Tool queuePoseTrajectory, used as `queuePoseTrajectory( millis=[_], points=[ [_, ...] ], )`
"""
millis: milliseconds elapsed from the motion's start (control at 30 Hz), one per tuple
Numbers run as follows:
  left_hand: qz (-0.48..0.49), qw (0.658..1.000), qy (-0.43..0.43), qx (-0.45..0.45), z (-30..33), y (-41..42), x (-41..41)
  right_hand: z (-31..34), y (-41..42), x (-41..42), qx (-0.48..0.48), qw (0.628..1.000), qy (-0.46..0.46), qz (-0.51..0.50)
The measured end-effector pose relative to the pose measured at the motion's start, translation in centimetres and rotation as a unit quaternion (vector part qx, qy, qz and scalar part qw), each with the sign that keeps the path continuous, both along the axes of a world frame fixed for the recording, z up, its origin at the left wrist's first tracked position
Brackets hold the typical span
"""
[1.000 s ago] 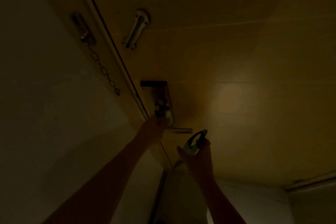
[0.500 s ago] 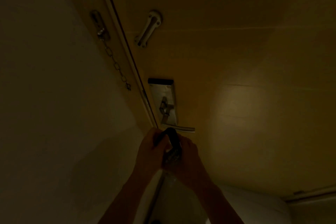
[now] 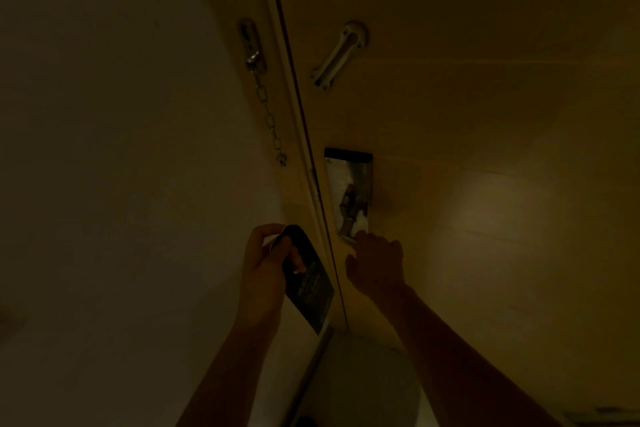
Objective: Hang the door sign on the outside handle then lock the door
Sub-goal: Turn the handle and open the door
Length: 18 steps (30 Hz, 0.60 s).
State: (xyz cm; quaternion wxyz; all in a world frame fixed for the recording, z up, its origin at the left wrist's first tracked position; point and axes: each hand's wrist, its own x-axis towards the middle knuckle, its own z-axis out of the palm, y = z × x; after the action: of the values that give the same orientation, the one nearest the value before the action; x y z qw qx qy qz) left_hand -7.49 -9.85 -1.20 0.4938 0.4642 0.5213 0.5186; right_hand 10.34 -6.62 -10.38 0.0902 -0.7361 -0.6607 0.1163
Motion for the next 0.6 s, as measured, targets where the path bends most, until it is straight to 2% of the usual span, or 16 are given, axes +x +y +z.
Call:
queuePoseTrajectory(
  millis=[100,300,500,600],
  points=[
    [-0.002,0.999,-0.036,-0.013,0.3,-0.1,-0.4,-1.5,0.1,0.0,0.041,0.999,0.026,-0.023],
    [0.012,0.996,-0.088,-0.019,0.8,0.0,-1.7,-2.7,0.4,-0.4,0.030,0.980,0.188,-0.054],
    [0.020,0.997,-0.074,-0.015,0.5,-0.3,-2.8,-2.8,-0.3,-1.2,0.025,0.978,0.197,-0.064],
    [0.032,0.998,-0.040,-0.021,0.0,-1.0,-3.2,-3.1,-0.8,-1.5,0.033,0.977,0.198,-0.066]
  ],
)
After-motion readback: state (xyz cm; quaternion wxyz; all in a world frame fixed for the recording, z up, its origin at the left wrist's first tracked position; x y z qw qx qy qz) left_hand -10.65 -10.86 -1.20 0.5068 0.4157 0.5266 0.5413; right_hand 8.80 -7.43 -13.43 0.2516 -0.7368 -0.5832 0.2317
